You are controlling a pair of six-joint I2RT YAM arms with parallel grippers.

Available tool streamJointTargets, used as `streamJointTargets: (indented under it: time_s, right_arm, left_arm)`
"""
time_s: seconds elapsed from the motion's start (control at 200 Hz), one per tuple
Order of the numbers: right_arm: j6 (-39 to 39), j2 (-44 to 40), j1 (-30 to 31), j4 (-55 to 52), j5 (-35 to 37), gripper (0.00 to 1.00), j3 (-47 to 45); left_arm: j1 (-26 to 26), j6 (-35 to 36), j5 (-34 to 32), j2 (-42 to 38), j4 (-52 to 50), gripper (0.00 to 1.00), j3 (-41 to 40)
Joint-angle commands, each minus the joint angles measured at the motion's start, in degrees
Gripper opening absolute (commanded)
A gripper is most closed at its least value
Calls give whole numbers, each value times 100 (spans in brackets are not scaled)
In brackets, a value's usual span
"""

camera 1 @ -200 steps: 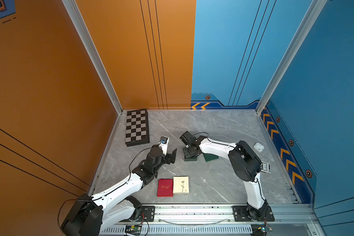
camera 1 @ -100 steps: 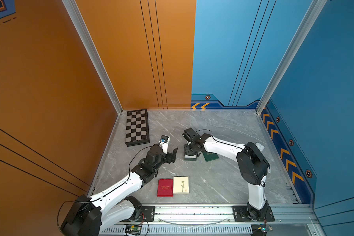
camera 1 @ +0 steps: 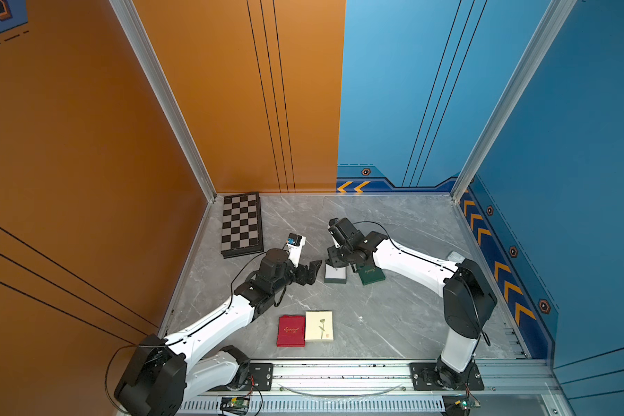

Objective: Take the necklace out of the lift-off lid jewelry box
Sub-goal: Take out the inner lining from the jewelry box.

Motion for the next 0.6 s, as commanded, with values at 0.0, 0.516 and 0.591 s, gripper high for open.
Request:
streamJointTargets:
  time_s: [0.0,0.516,0.591]
  right_arm:
    - [-29,-270,-22,-142,-106,13,-70]
    - [-12,-604,29,358,-481,13,-340]
    - [-3,-621,32,387,-495,13,-351]
  left_arm:
    - [96,-488,872,215,1,91,188]
    - [592,-1810,2990,1266,1386,75,433]
    - [589,-1836,3138,1360,1431,72,473]
